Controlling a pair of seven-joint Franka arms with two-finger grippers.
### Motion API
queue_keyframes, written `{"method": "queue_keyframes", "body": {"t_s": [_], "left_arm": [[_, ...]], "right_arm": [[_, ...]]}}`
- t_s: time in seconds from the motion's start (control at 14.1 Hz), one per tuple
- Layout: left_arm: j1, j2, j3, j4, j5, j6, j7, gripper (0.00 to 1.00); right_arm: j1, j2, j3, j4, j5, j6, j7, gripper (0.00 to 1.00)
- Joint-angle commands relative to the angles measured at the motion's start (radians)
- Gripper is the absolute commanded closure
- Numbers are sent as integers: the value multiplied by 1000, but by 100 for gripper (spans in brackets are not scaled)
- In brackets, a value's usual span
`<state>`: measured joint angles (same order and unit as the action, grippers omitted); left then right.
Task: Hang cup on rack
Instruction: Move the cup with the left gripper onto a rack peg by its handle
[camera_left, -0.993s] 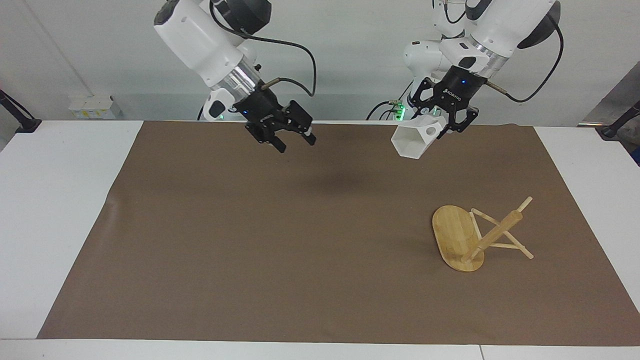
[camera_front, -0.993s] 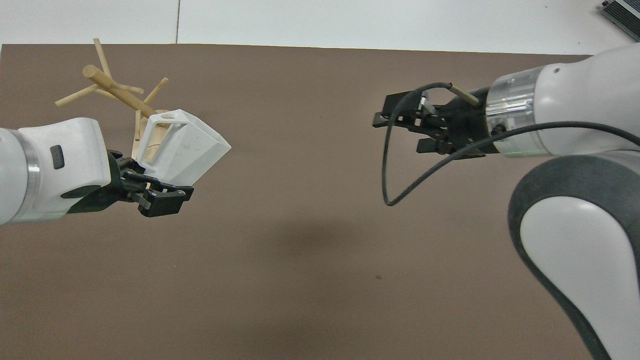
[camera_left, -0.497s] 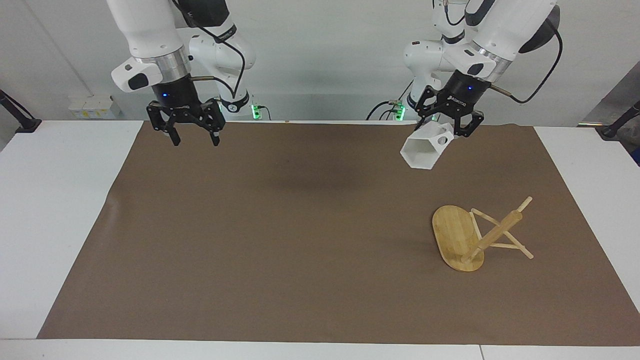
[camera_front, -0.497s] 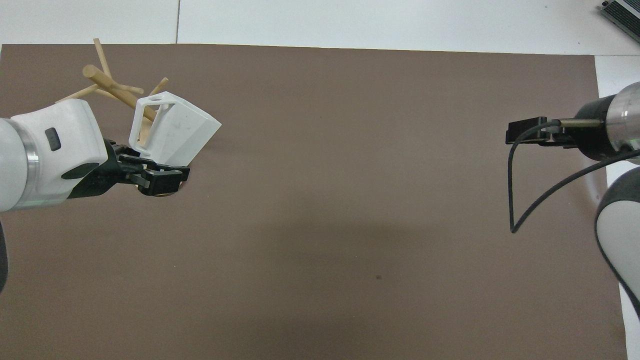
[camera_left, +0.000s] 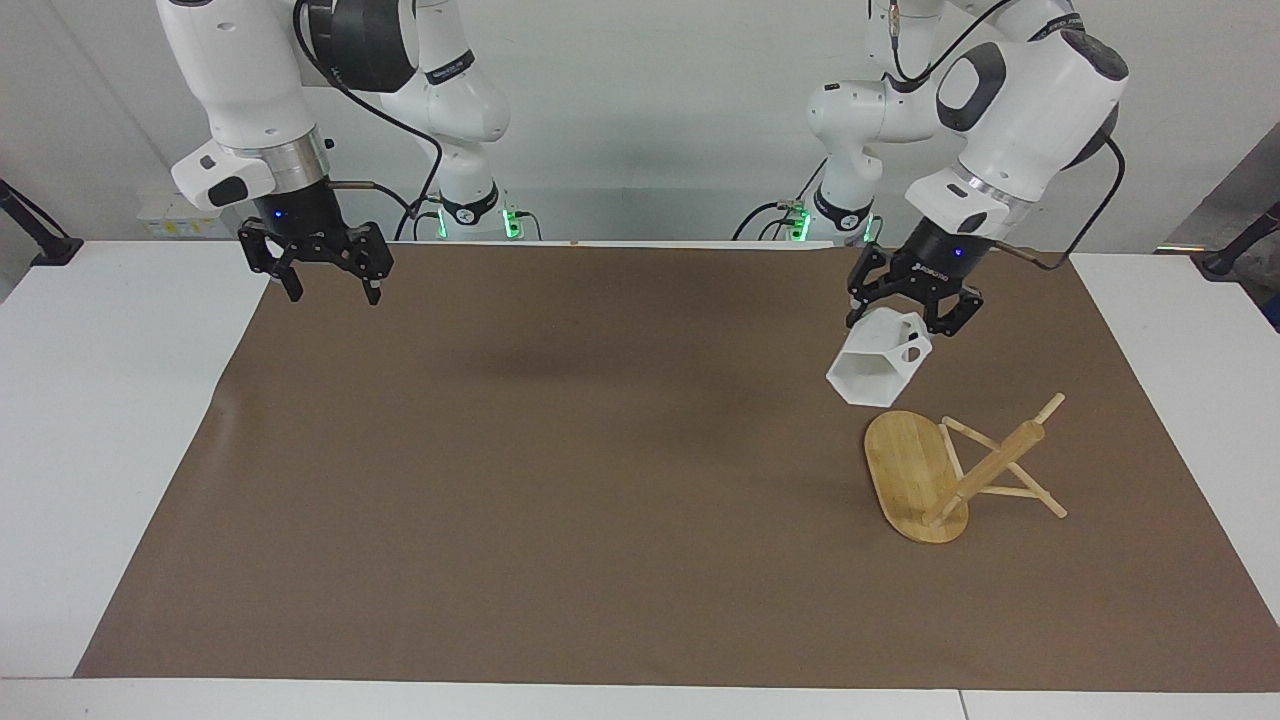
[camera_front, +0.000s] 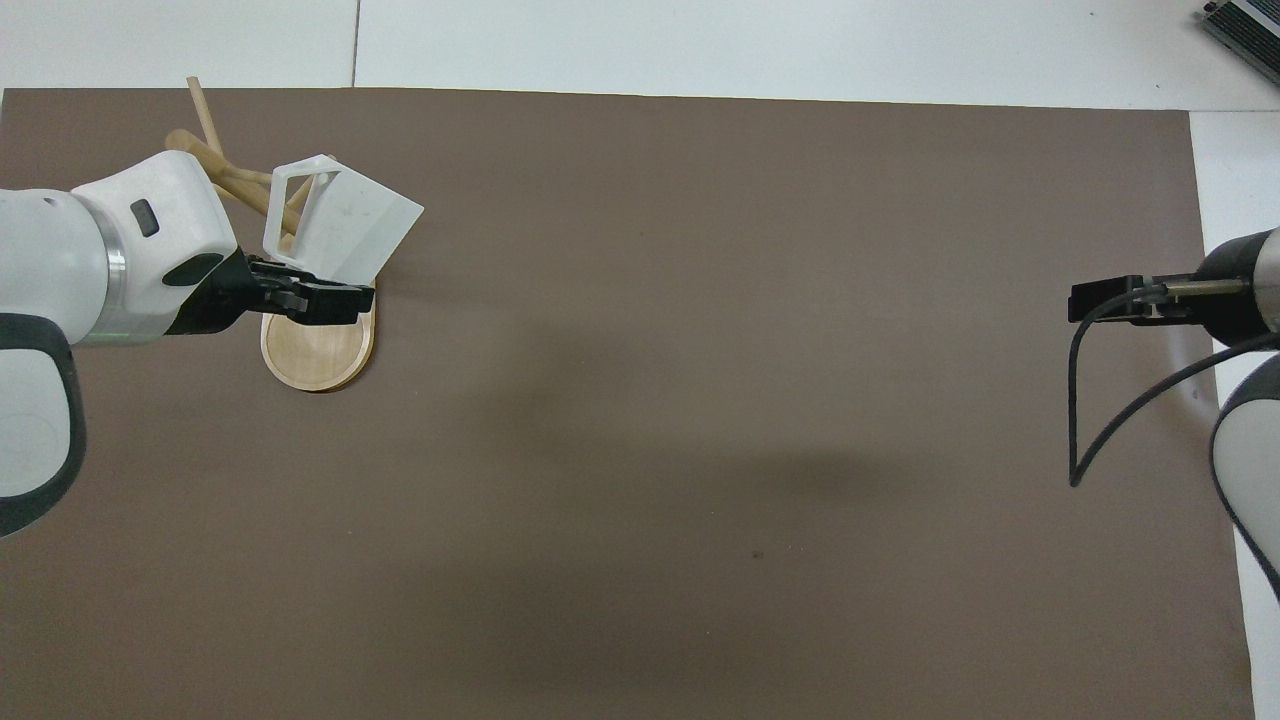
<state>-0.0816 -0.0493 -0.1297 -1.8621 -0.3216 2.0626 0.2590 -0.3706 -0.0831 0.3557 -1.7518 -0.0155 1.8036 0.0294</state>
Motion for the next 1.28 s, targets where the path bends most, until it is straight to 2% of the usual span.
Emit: {"method": "queue_keyframes", "body": {"t_s": [0.0,0.35,1.06,1.21], "left_arm": [[20,40,-1,6,24,53,-24,100],[43,109,1,9,24,122,-53,100],[46,164,21,9,27,191,-138,100],[46,166,21,9,80,192,-188,100]], "right_arm": [[-14,-34,-11,-32,-11,-18,-28,0],[-14,-30,-12,-5,6,-124,-25,0],[-2,-32,-18,-3,6,-128,-25,0],[-4,-32,-20,-3,6,-127,-23,0]]}}
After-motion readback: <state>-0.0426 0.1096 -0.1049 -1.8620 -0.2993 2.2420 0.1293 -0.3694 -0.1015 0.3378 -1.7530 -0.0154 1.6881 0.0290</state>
